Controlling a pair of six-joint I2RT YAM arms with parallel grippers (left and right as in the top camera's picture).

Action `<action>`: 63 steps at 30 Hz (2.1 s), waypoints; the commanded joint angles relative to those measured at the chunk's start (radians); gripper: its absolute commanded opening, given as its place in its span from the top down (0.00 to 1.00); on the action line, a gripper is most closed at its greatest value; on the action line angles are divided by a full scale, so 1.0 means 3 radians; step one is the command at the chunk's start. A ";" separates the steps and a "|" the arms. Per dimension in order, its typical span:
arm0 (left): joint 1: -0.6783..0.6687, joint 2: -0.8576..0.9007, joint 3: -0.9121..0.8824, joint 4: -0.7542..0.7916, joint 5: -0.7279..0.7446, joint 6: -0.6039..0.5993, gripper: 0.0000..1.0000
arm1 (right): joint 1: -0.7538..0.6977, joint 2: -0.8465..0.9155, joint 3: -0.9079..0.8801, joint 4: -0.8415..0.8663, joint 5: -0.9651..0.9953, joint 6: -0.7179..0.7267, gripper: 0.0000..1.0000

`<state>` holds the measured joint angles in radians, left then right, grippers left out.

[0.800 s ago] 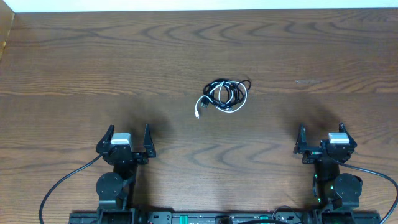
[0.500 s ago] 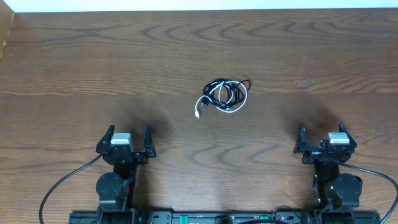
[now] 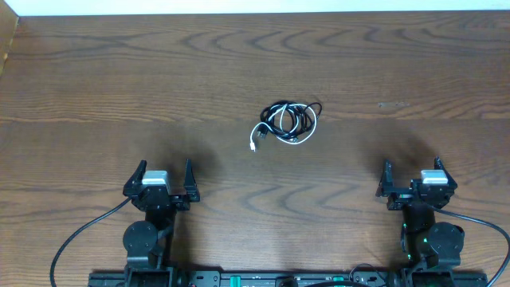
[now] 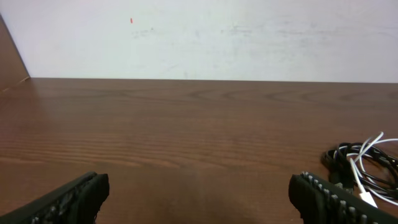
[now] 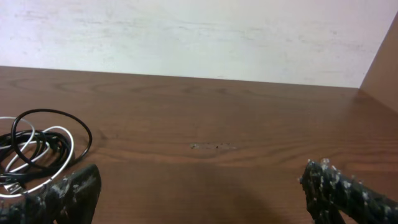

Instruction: Untangle cables

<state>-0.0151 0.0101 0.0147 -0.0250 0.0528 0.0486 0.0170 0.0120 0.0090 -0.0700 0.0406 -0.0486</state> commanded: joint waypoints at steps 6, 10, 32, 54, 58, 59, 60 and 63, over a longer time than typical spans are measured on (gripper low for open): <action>-0.0011 -0.0020 -0.0036 -0.0153 -0.0065 -0.0025 0.02 | 0.0014 -0.0020 -0.0013 -0.0005 -0.0006 -0.0041 0.01; -0.0011 -0.0020 -0.0036 -0.0153 -0.0065 -0.0025 0.02 | 0.0014 -0.0020 -0.0013 -0.0005 -0.0006 -0.0042 0.01; -0.0011 -0.0020 -0.0036 -0.0153 -0.0065 -0.0025 0.02 | 0.0014 -0.0020 -0.0013 -0.0003 -0.0006 -0.0041 0.01; -0.0006 -0.0014 0.0984 0.0329 0.1793 -0.0561 0.02 | 0.0008 -0.0015 0.0342 0.1704 -0.2152 0.1517 0.01; -0.0005 0.0127 0.1794 -0.0305 0.1793 -0.0275 0.02 | -0.0014 0.0070 0.1061 0.0909 -0.2152 0.1244 0.01; -0.0005 0.0254 0.2112 -0.0614 0.1794 -0.0275 0.02 | -0.0024 0.0153 0.1381 0.0490 -0.2154 0.1080 0.01; -0.0005 0.0347 0.2298 -0.0824 0.1794 -0.0276 0.02 | -0.0029 0.0226 0.1592 0.0211 -0.2153 0.0961 0.01; -0.0005 0.0801 0.2967 -0.1680 0.1793 -0.0273 0.02 | -0.0033 0.0596 0.2302 -0.0654 -0.2153 0.0656 0.01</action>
<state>-0.0151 0.1230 0.7456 -0.3782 0.5701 -0.0505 0.0151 0.0998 0.5320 -0.1432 -0.6010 0.2710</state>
